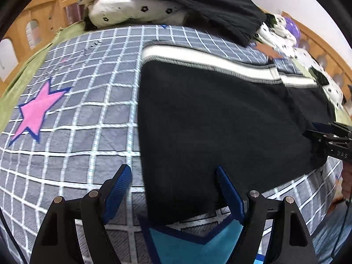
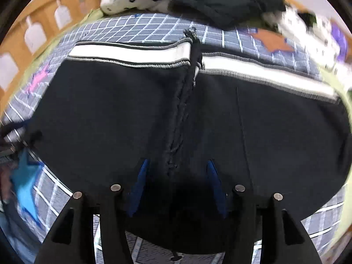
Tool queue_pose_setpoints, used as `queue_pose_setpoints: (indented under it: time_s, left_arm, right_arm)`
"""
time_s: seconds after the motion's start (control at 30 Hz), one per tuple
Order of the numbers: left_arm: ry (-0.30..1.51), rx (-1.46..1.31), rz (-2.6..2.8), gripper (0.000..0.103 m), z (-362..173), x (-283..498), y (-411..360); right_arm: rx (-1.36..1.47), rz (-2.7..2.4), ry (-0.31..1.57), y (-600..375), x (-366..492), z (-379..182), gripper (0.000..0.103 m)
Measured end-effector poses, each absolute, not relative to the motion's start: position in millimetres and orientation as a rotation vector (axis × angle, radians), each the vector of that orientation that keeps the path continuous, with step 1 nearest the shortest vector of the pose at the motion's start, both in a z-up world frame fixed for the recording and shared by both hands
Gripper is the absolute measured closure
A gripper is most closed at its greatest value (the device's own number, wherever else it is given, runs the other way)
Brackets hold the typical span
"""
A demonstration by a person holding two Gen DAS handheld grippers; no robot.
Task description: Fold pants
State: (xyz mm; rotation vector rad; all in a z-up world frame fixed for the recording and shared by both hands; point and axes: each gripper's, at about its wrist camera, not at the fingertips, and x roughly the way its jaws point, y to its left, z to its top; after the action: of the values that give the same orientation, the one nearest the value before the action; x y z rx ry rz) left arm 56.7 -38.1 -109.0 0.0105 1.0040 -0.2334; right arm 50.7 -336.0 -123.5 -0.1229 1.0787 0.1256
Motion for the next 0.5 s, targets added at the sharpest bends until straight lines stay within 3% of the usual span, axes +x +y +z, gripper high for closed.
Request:
queue_pose_setpoints:
  time_s: [0.2, 0.5]
  left_arm:
    - [0.881, -0.097, -0.185, 0.026, -45.5, 45.0, -26.5]
    - [0.679, 0.015, -0.183, 0.025, 66.7, 29.7, -20.9]
  right_arm:
    - [0.059, 0.066, 0.936, -345.4, 34.8, -52.2, 0.052]
    - [-0.007, -0.005, 0.769, -360.3, -1.8, 41.3, 0.049]
